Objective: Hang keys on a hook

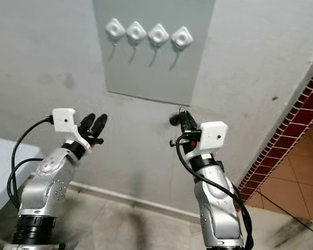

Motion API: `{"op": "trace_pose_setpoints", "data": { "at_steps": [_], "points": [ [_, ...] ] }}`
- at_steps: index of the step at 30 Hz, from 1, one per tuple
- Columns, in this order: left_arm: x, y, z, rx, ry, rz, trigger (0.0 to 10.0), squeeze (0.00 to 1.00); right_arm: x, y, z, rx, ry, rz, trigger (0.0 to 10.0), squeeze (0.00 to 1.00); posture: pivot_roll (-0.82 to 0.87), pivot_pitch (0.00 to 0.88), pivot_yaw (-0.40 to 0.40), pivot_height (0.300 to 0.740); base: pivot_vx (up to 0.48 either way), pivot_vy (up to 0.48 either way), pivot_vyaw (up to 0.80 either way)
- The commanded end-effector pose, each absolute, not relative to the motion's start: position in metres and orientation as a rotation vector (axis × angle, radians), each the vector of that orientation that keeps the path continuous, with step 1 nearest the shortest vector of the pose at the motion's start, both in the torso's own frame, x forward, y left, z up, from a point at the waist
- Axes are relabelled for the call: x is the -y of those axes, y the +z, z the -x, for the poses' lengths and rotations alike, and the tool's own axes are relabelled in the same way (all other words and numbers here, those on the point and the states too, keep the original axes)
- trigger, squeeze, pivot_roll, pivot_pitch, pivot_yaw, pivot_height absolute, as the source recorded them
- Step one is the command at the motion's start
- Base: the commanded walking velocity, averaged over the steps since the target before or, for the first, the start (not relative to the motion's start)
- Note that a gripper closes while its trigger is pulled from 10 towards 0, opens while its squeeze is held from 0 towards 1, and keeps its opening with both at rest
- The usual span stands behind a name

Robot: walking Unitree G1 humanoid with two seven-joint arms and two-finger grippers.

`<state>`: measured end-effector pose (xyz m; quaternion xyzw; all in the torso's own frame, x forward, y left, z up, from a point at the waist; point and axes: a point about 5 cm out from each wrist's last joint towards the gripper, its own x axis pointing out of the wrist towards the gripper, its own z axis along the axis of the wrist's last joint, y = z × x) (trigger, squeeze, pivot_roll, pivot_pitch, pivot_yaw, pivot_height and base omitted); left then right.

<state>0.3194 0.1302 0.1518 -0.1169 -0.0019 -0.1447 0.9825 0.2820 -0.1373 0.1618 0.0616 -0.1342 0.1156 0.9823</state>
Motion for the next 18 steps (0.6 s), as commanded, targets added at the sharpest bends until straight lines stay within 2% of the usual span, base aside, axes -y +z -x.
{"op": "trace_pose_setpoints", "data": {
  "at_steps": [1,7,13,18],
  "points": [
    [-0.122,0.154,-0.319,0.001,-0.316,0.244,10.0,0.0,0.145,0.167,-0.281,0.291,0.215,-0.121,10.0,0.0,0.09,0.0,-0.013,0.74,0.341,0.0,0.0],
    [-0.121,0.155,-0.319,0.01,-0.314,0.241,10.0,0.0,0.144,0.167,-0.28,0.291,0.217,-0.119,10.0,0.0,0.09,0.0,-0.015,0.74,0.324,0.0,0.0],
    [-0.119,0.157,-0.319,0.039,-0.298,0.211,10.0,0.0,0.144,0.167,-0.282,0.29,0.228,-0.114,10.0,0.0,0.1,0.0,-0.016,0.74,0.0,0.0,0.0],
    [-0.11,0.169,-0.321,0.078,-0.387,0.17,10.0,0.0,0.138,0.172,-0.288,0.303,0.272,-0.105,10.0,0.0,0.1,0.0,-0.013,0.74,0.0,0.0,0.0]
  ]
}}
